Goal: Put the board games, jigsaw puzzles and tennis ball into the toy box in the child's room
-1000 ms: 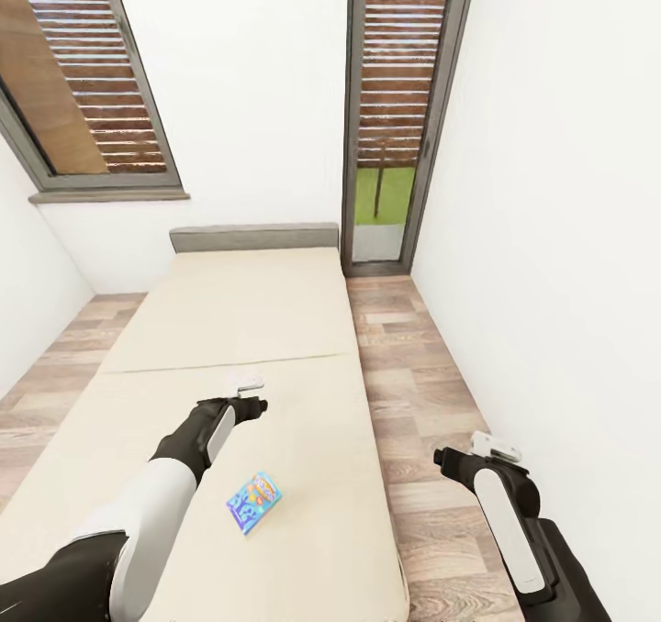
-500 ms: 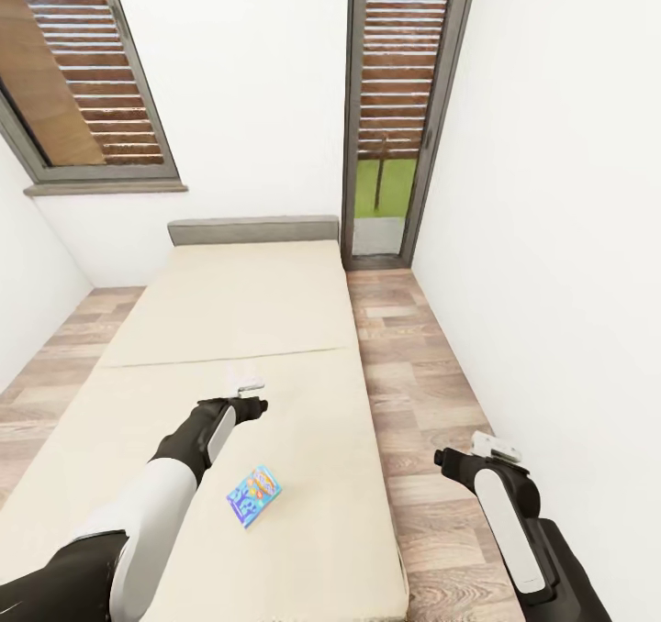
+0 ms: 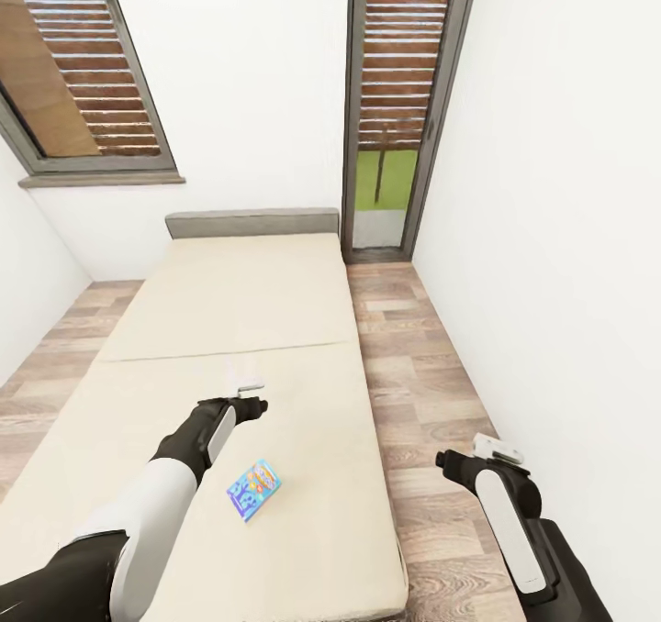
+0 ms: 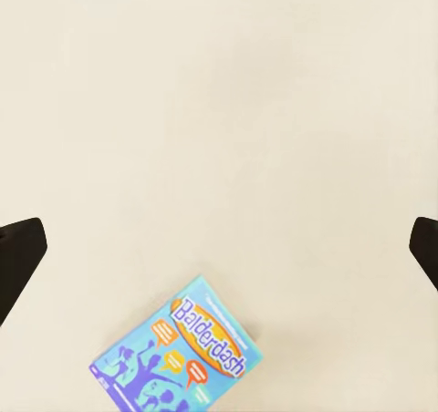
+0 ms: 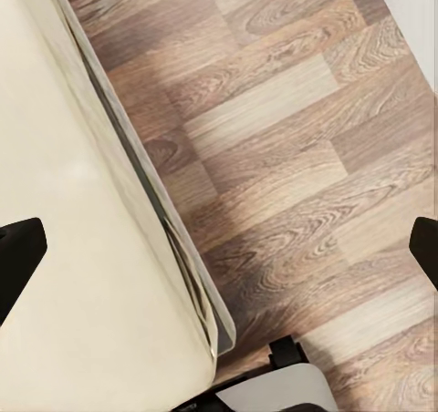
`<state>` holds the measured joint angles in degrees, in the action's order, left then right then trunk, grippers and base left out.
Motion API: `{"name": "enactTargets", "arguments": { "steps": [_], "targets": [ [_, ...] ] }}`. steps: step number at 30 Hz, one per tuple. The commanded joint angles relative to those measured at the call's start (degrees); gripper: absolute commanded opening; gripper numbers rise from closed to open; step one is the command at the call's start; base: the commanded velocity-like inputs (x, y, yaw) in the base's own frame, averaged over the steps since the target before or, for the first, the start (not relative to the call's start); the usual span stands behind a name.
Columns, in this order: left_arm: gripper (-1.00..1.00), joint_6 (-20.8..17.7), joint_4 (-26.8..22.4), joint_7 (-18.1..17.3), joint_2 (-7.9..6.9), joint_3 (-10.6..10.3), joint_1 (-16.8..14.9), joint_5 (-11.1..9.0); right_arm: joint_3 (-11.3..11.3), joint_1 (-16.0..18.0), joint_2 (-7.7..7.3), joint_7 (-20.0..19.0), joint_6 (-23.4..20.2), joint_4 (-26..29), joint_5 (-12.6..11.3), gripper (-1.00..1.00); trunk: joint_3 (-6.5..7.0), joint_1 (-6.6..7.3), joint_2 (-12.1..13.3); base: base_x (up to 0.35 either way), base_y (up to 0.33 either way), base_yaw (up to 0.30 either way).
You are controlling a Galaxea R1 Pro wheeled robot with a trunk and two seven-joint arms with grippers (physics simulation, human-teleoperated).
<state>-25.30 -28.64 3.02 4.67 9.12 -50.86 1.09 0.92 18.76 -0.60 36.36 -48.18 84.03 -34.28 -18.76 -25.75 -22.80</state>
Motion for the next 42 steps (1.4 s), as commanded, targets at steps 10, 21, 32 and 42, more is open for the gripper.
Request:
{"name": "enactTargets", "arguments": {
  "steps": [10, 21, 32, 42],
  "targets": [
    [1.0, -0.13, -0.1, 0.06, 0.06, 0.61, -0.05, 0.05, 0.05, 0.05, -0.11, 0.55, -0.12, 0.0, -0.53, 1.0, -1.04, -0.03, -0.11, 0.0, 0.0, 0.0],
    [1.0, 0.07, -0.1, 0.06, 0.07, 0.27, -0.04, -0.04, 0.05, 0.05, -0.27, 0.55, -0.15, 0.0, -0.53, 1.0, -2.06, -0.03, -0.11, 0.0, 0.0, 0.0],
    [1.0, 0.08, -0.1, -0.01, 0.07, 0.26, -0.05, 0.02, 0.05, 0.05, -0.34, 0.55, -0.15, 0.0, -0.53, 1.0, -3.09, -0.03, -0.11, 0.0, 0.0, 0.0],
    [1.0, 0.15, -0.1, -0.01, 0.07, 0.14, -0.03, 0.05, 0.05, 0.05, -0.41, 0.55, -0.15, 0.0, -0.53, 1.0, -4.03, -0.03, -0.11, 0.0, 0.0, 0.0]
  ]
}}
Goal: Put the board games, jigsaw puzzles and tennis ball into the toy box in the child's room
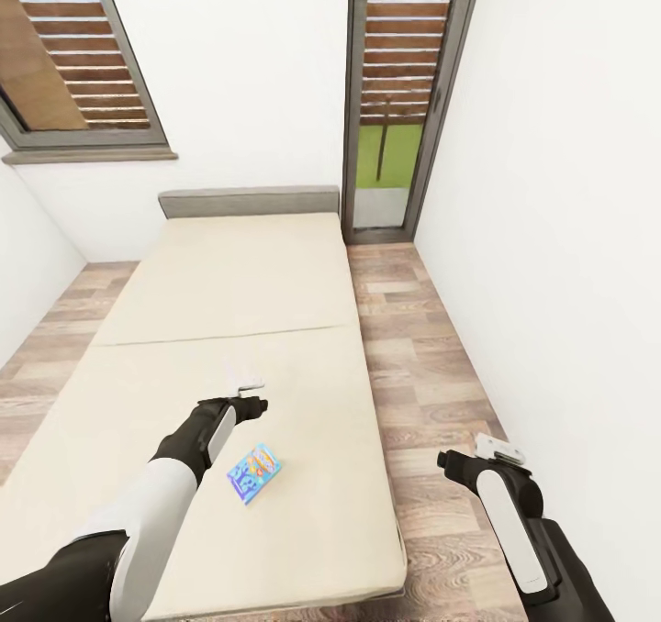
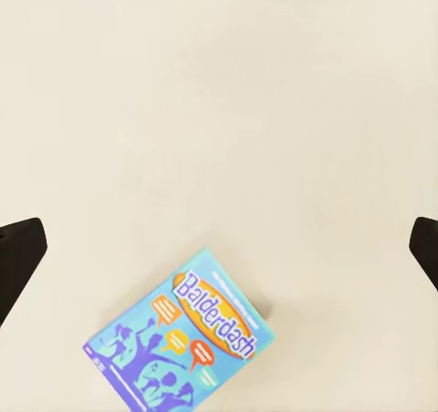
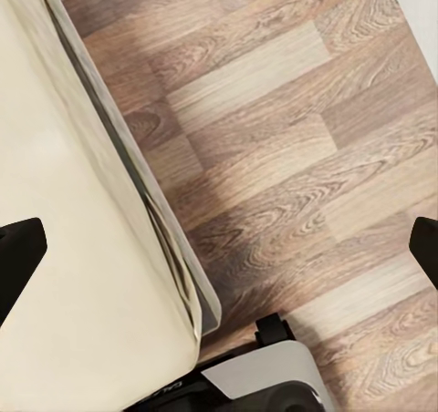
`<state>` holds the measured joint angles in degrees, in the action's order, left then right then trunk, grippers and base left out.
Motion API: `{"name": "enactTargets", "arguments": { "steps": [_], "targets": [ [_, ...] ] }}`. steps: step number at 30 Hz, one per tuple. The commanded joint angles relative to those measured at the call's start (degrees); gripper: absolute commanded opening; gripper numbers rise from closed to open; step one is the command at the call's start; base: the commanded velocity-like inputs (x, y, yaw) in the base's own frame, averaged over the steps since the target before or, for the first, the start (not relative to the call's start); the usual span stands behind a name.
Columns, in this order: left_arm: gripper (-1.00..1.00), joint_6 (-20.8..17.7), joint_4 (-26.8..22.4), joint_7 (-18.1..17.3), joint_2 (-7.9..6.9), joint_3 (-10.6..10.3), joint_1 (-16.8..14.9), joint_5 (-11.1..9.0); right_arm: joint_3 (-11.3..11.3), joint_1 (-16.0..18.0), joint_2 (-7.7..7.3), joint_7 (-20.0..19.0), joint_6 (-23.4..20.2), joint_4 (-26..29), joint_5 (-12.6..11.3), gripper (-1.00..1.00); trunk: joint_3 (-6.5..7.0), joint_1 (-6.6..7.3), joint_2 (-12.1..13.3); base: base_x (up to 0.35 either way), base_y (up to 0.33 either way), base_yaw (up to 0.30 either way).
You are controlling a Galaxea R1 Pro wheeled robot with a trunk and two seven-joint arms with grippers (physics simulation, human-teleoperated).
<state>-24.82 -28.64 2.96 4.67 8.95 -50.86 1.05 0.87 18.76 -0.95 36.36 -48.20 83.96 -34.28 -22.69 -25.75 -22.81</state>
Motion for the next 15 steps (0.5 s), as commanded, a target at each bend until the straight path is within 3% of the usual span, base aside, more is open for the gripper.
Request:
{"name": "enactTargets", "arguments": {
  "steps": [1, 15],
  "targets": [
    [1.0, -0.32, -0.1, 0.04, 0.07, 0.3, -0.04, 0.1, 0.09, 0.05, -0.07, 0.56, -0.13, 0.06, -0.52, 1.0, -0.19, -0.03, -0.11, 0.0, 0.0, 0.0],
    [1.0, -0.24, -0.1, 0.03, 0.0, 0.36, -0.05, 0.1, 0.09, 0.05, 0.15, 0.47, -0.14, 0.0, -0.52, 1.0, -1.5, -0.03, -0.11, 0.0, 0.0, 0.0]
  ]
}}
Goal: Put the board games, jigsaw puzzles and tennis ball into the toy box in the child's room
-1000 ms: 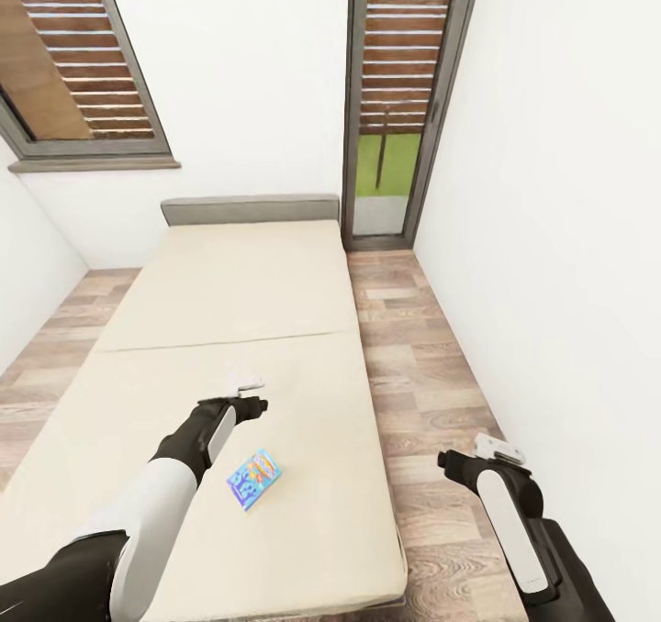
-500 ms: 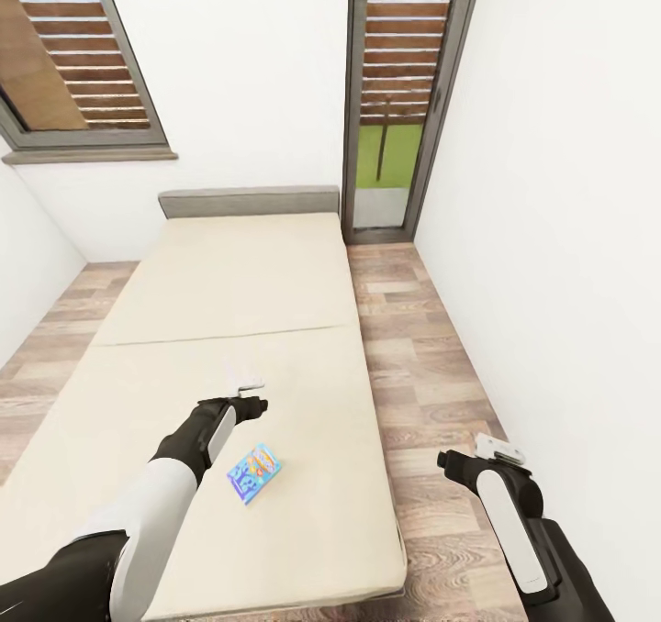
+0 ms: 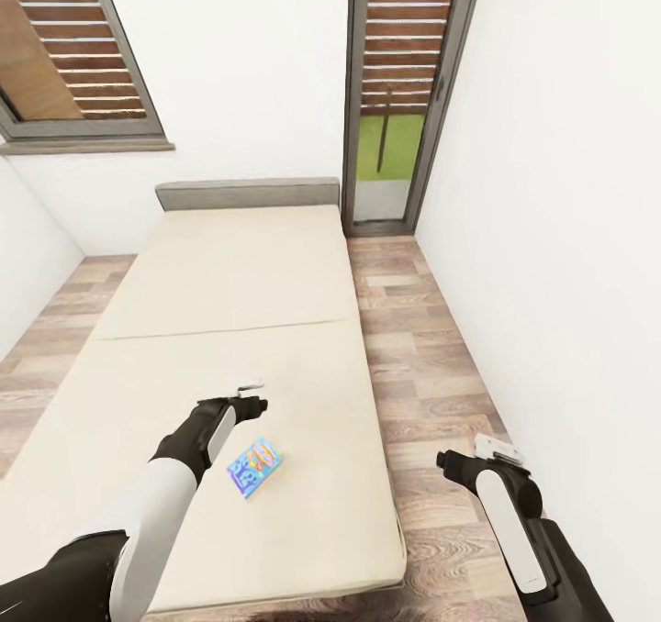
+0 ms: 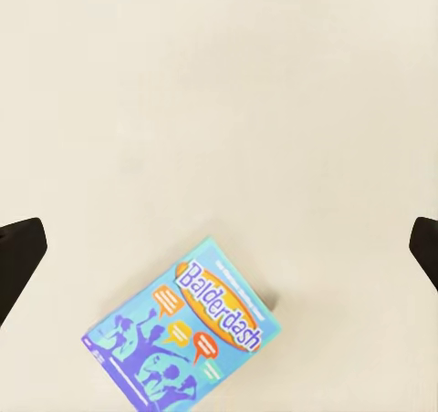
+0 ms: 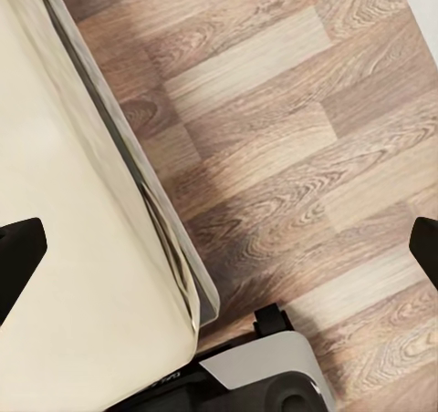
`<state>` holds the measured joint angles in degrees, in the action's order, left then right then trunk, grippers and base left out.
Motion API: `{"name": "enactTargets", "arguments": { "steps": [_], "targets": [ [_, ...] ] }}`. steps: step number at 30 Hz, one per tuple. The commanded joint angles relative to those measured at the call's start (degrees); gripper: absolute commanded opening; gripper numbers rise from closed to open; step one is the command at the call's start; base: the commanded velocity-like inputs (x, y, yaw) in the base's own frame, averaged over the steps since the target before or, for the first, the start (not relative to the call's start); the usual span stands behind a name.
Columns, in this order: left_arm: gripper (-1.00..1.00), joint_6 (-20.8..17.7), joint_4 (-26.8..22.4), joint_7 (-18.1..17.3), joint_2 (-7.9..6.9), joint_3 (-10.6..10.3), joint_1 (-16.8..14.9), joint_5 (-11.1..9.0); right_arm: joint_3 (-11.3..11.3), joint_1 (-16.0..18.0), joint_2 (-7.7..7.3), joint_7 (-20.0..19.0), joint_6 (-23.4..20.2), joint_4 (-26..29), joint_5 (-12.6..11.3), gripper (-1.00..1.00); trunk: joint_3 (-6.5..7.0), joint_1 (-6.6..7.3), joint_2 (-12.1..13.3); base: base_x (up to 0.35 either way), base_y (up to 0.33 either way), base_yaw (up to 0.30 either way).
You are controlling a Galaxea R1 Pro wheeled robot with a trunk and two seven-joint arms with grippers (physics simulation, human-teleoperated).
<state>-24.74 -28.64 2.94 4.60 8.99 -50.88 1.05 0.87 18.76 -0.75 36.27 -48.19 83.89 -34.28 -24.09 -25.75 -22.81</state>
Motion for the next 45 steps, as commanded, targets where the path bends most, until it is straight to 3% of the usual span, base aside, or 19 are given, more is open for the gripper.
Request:
{"name": "enactTargets", "arguments": {
  "steps": [1, 45],
  "targets": [
    [1.0, -0.32, -0.1, 0.05, 0.07, 0.32, -0.02, 0.09, 0.09, 0.05, -0.03, 0.57, -0.14, 0.06, -0.52, 1.0, -0.19, -0.03, -0.11, 0.0, 0.0, 0.0],
    [1.0, -0.31, -0.1, -0.56, 0.06, 0.24, -0.01, -0.08, 0.09, 0.05, 0.26, 0.56, -0.06, 0.04, -0.44, 1.0, -4.29, -0.03, -0.11, 0.0, 0.0, 0.0]
  ]
}}
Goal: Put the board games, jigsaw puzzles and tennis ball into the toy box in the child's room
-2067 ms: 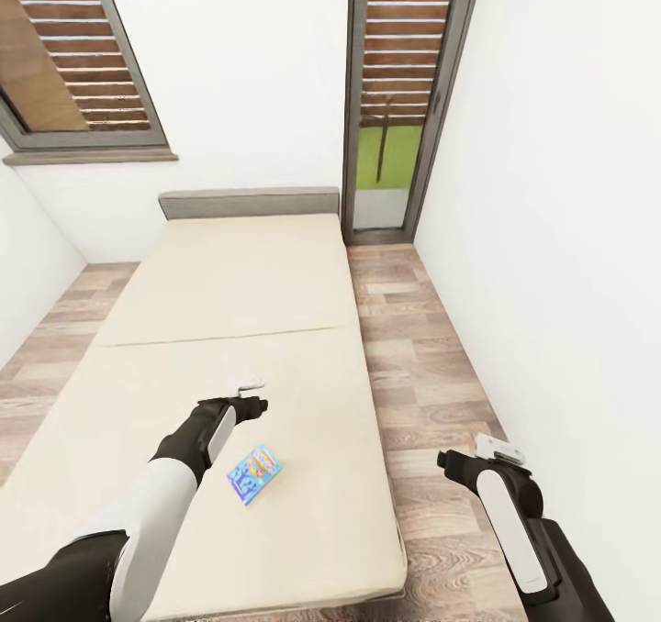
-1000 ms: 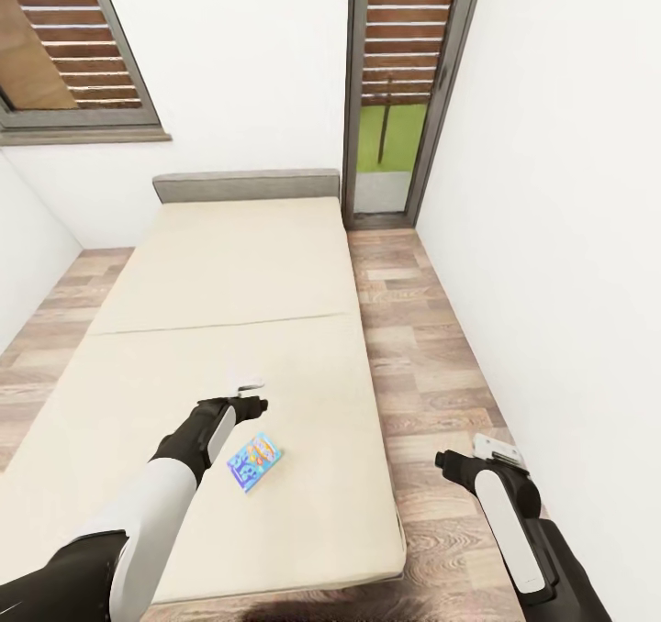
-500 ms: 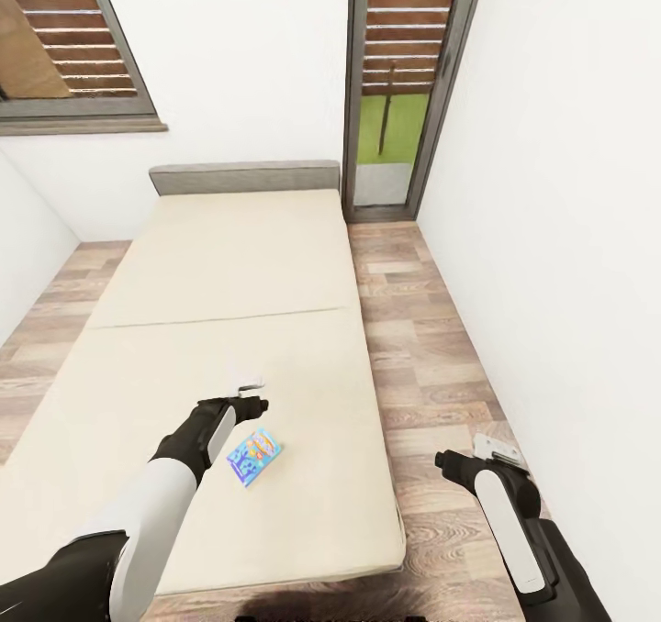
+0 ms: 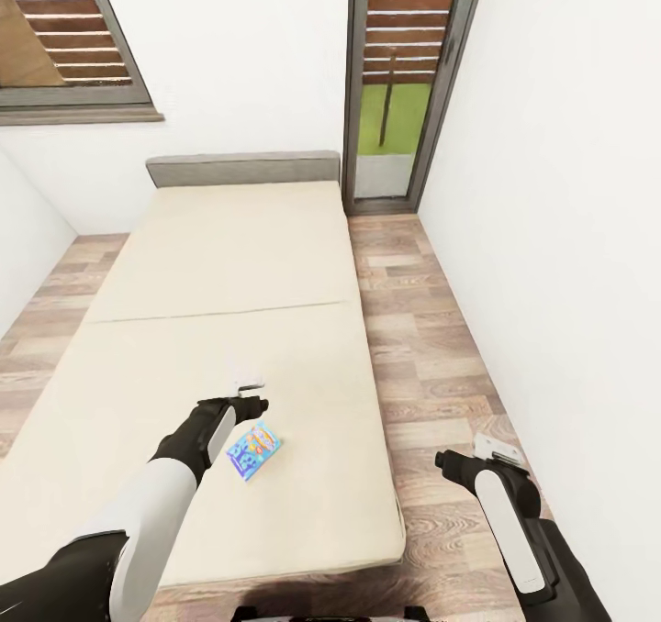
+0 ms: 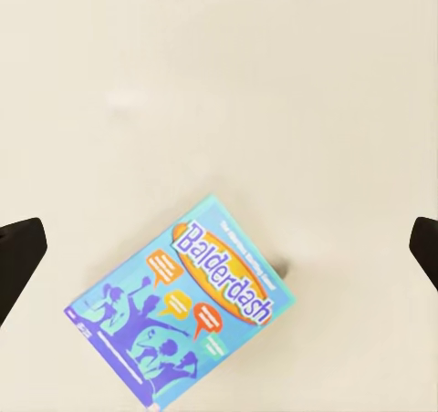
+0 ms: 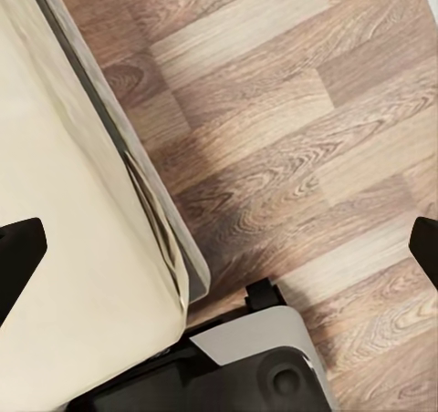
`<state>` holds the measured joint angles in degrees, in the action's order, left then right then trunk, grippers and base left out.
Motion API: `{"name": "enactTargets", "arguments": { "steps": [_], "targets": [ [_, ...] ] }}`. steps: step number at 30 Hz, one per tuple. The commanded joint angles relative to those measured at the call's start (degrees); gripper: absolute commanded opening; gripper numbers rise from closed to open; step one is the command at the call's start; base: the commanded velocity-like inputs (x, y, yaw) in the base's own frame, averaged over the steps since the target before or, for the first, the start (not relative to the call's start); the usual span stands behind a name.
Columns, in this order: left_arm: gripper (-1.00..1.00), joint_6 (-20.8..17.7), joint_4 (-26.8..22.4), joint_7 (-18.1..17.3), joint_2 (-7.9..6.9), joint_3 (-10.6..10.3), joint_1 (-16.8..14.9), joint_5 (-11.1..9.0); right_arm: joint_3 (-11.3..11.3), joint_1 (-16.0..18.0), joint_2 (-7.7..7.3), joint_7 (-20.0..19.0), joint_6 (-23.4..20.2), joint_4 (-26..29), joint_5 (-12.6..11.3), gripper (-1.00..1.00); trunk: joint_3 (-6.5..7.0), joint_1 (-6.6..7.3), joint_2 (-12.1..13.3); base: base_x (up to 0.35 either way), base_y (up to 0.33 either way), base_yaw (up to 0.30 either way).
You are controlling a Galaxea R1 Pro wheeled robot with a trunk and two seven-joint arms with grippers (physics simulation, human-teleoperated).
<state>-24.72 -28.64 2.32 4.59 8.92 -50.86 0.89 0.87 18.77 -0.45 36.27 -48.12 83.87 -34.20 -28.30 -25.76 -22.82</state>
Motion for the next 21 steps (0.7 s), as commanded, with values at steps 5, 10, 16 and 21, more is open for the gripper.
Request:
{"name": "enactTargets", "arguments": {
  "steps": [5, 10, 16, 21],
  "targets": [
    [1.0, -0.33, -0.11, 0.06, 0.07, 0.31, -0.02, 0.08, 0.09, 0.04, 0.01, 0.57, -0.13, 0.06, -0.52, 1.0, -0.55, -0.03, -0.1, 0.0, 0.0, 0.0],
    [1.0, -0.33, -0.11, 0.06, 0.07, 0.31, -0.02, 0.08, 0.09, 0.04, 0.14, 0.56, -0.13, 0.06, -0.52, 1.0, -1.02, -0.03, -0.1, 0.0, 0.0, 0.0],
    [1.0, -0.33, -0.11, 0.06, 0.07, 0.31, -0.02, 0.11, 0.22, 0.04, 0.12, 0.56, 0.03, 0.18, -0.52, 1.0, -1.57, -0.03, -0.1, 0.0, 0.0, 0.01],
    [1.0, -0.33, -0.11, 0.06, 0.07, 0.31, -0.02, 0.12, 0.43, 0.04, 0.24, 0.6, 0.16, 0.23, -0.49, 1.0, -1.79, -0.03, -0.1, 0.0, 0.0, 0.014]
  ]
}}
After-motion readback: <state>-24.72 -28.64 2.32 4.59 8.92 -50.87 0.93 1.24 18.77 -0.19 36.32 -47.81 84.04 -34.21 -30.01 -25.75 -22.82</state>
